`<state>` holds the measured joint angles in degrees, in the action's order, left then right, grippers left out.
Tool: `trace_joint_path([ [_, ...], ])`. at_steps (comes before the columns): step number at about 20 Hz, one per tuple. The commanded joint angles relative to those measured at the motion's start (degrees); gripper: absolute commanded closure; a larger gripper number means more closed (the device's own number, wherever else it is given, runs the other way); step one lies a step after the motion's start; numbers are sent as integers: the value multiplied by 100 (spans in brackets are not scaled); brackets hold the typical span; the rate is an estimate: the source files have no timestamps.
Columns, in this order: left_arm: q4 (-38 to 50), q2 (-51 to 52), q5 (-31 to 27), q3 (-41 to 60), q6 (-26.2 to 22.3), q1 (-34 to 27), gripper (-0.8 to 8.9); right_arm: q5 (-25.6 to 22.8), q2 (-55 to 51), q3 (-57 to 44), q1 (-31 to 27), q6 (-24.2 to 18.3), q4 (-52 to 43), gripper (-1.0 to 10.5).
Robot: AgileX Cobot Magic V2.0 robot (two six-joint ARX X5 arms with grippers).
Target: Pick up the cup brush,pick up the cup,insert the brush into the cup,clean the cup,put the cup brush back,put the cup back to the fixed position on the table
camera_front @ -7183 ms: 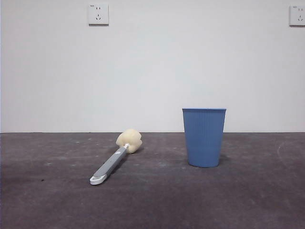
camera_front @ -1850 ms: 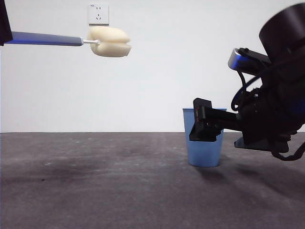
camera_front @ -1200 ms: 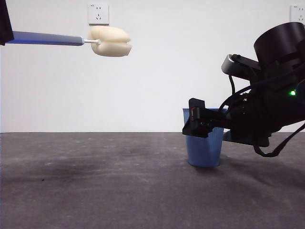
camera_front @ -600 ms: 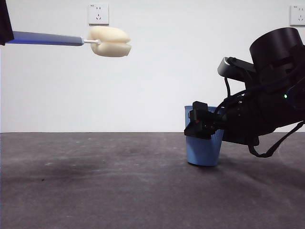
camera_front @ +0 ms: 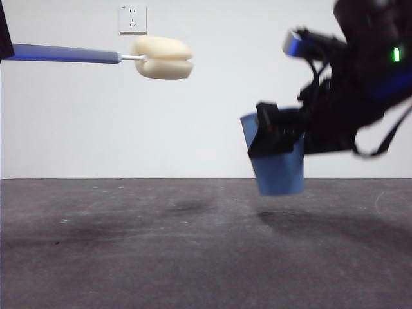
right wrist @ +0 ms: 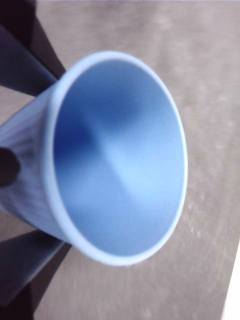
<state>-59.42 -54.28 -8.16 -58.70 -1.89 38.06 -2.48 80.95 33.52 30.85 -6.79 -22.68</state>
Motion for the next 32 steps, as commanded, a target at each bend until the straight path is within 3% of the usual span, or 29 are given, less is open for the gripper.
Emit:
trace_joint_path([
  [1,-9,-7,175,13,-671,22,822,-393,-450,468,142,-1023,1891,962],
  [6,-201,-122,485,13,-1532,22,822,-1464,-710,1410,439,-2291,4148,962],
  [8,-356,-273,586,13,-1801,22,822,-1775,-710,1567,636,-2815,4557,962],
  [12,-286,-535,857,13,-1812,101,822,-2041,-702,1585,1008,-3475,4972,962],
  [21,-98,-1165,863,13,-1768,704,822,-2343,-702,1585,1276,-4153,5112,962],
  [32,-63,-1316,859,13,-1766,756,822,-2669,-570,1585,1596,-4747,5539,962],
])
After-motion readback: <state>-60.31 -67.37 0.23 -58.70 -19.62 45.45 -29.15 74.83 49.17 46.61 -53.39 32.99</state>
